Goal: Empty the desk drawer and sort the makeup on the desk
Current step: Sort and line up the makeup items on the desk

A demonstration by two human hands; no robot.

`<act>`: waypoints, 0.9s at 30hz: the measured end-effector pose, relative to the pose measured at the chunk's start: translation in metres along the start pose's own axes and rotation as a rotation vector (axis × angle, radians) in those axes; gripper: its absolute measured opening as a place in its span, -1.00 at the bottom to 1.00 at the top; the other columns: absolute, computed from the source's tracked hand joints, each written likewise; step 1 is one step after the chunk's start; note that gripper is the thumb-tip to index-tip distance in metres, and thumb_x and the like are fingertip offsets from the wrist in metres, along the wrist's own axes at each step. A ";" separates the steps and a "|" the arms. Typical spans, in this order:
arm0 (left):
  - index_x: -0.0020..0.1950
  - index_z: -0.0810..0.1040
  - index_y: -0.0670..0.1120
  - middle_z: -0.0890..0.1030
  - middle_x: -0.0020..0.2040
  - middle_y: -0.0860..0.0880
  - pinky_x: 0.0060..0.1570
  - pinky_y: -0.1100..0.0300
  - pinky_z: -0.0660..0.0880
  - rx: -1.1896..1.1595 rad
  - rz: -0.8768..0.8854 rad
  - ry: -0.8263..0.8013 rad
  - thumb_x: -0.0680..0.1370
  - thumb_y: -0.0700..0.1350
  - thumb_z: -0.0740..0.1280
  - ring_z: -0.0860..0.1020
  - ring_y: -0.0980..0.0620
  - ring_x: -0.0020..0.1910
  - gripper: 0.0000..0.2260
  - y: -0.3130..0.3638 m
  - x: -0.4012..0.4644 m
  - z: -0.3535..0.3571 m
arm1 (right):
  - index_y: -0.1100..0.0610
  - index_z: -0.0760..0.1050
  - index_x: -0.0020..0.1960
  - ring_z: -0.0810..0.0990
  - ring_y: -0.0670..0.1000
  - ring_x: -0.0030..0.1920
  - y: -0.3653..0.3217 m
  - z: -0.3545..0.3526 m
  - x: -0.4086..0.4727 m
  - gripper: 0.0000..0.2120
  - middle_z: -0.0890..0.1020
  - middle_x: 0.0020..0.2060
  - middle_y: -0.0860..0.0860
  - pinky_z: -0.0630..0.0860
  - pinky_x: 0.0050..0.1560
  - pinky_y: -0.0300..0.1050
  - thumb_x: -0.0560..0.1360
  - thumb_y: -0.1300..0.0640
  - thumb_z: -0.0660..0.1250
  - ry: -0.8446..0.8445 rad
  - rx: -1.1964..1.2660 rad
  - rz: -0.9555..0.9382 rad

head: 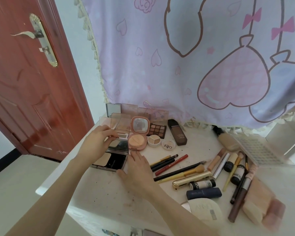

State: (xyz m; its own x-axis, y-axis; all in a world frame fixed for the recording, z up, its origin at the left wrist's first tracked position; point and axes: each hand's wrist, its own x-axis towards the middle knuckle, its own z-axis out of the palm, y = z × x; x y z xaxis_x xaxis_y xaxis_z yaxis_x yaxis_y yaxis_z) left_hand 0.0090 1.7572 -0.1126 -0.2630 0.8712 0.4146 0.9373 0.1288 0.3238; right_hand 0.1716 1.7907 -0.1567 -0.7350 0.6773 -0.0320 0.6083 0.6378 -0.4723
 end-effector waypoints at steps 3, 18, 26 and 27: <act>-0.10 0.68 -0.12 0.61 -0.15 -0.09 -0.22 0.17 0.46 0.061 0.088 0.059 0.40 -0.32 0.45 0.58 -0.14 -0.15 -0.86 -0.002 -0.008 0.007 | 0.16 0.11 0.50 0.01 0.06 0.52 0.000 -0.002 -0.001 -0.40 0.11 0.52 0.08 -0.07 0.50 -0.02 0.58 -0.12 0.12 -0.024 -0.034 0.006; 0.36 0.42 -0.13 0.46 0.33 -0.13 0.36 -0.13 0.25 0.179 0.026 -0.166 0.55 0.02 0.09 0.39 -0.16 0.34 -0.56 0.008 -0.035 0.003 | 0.18 0.33 0.39 0.25 0.06 0.43 0.011 -0.024 -0.017 -0.59 0.40 0.37 0.09 -0.04 0.49 -0.03 0.62 0.02 0.08 -0.018 -0.064 -0.102; 0.26 0.51 -0.15 0.53 0.24 -0.12 0.27 -0.09 0.37 -0.003 0.103 -0.162 0.55 0.00 0.09 0.44 -0.16 0.28 -0.60 0.060 -0.050 0.026 | 0.11 0.39 0.37 0.31 -0.03 0.37 0.078 -0.074 -0.061 -0.63 0.44 0.34 0.00 0.09 0.42 -0.18 0.60 0.06 0.17 0.184 0.004 -0.011; 0.25 0.52 -0.13 0.54 0.22 -0.11 0.25 -0.04 0.40 -0.031 0.133 -0.164 0.56 0.00 0.09 0.46 -0.12 0.25 -0.62 0.071 -0.050 0.031 | 0.10 0.40 0.37 0.33 -0.03 0.35 0.088 -0.080 -0.068 -0.64 0.45 0.32 0.00 0.15 0.38 -0.19 0.60 0.06 0.16 0.203 0.008 0.023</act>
State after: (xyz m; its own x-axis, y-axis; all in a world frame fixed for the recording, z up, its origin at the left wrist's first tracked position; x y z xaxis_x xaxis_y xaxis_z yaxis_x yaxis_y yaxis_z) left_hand 0.0955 1.7380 -0.1369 -0.0947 0.9454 0.3117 0.9532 -0.0043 0.3023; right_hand 0.2989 1.8306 -0.1257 -0.6450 0.7521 0.1353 0.6212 0.6191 -0.4805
